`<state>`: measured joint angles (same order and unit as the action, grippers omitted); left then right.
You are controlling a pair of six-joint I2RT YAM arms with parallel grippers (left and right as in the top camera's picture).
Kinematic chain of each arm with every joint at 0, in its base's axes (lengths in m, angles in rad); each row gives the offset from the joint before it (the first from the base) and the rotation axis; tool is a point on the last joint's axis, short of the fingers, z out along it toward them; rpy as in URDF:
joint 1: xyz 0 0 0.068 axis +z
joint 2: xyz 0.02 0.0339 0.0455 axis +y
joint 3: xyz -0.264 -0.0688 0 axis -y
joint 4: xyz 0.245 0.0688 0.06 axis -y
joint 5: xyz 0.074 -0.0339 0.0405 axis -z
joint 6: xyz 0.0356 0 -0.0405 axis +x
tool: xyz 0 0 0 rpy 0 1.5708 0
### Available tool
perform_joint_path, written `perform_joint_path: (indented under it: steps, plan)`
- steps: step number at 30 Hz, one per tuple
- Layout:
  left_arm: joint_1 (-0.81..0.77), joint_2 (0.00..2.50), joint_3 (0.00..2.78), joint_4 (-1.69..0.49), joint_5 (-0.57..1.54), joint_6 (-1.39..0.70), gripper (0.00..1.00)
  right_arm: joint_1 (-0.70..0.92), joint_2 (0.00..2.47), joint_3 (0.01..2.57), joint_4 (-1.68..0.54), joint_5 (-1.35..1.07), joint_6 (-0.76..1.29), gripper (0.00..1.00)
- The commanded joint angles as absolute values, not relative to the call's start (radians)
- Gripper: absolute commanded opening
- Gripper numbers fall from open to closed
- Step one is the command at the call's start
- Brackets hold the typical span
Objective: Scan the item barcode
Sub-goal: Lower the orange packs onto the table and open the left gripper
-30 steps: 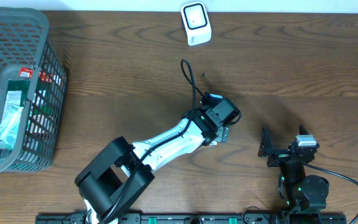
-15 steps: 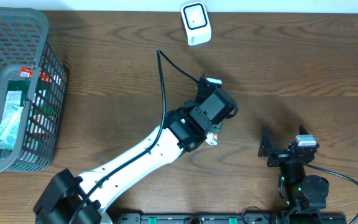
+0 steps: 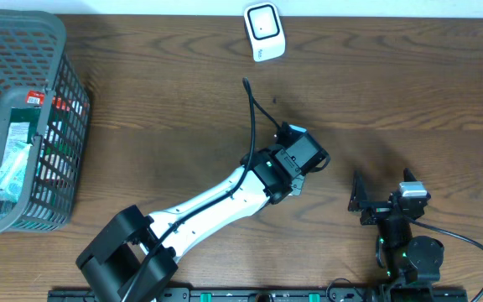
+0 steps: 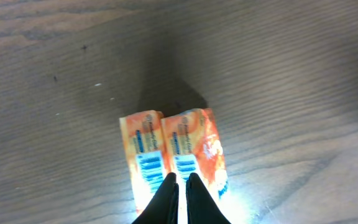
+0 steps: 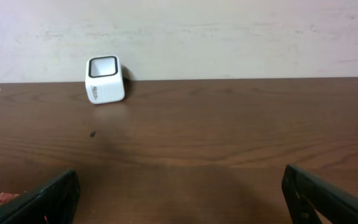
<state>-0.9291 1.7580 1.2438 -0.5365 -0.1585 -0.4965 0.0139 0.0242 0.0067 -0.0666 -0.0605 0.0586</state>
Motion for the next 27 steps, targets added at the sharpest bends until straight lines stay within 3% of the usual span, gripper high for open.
perform_joint_path:
  steps: [1, 9, 13, 19, 22, 24, 27]
  plan:
    - [-0.929, 1.755, 1.247, -0.538, -0.157, -0.494, 0.11, 0.008, 0.025, 0.006, -0.069, -0.069, 0.047, 0.99]
    - [-0.921, 1.735, 1.273, -0.561, -0.188, -0.466, 0.14, 0.008, 0.025, 0.006, -0.070, -0.069, 0.047, 0.99]
    - [-0.868, 1.631, 1.453, -0.751, -0.286, -0.440, 0.17, 0.008, 0.025, 0.006, -0.070, -0.069, 0.047, 0.99]
    - [-0.699, 1.507, 1.784, -1.025, -0.386, -0.395, 0.51, 0.008, 0.025, 0.006, -0.070, -0.069, 0.047, 0.99]
    - [-0.487, 1.444, 1.927, -1.119, -0.465, -0.392, 0.71, 0.008, 0.025, 0.006, -0.069, -0.069, 0.047, 0.99]
    - [-0.365, 1.412, 1.943, -1.134, -0.464, -0.390, 0.78, 0.008, 0.025, 0.006, -0.070, -0.069, 0.047, 0.99]
    - [-0.147, 1.369, 1.943, -1.168, -0.465, -0.373, 0.80, 0.008, 0.025, 0.006, -0.069, -0.069, 0.047, 0.99]
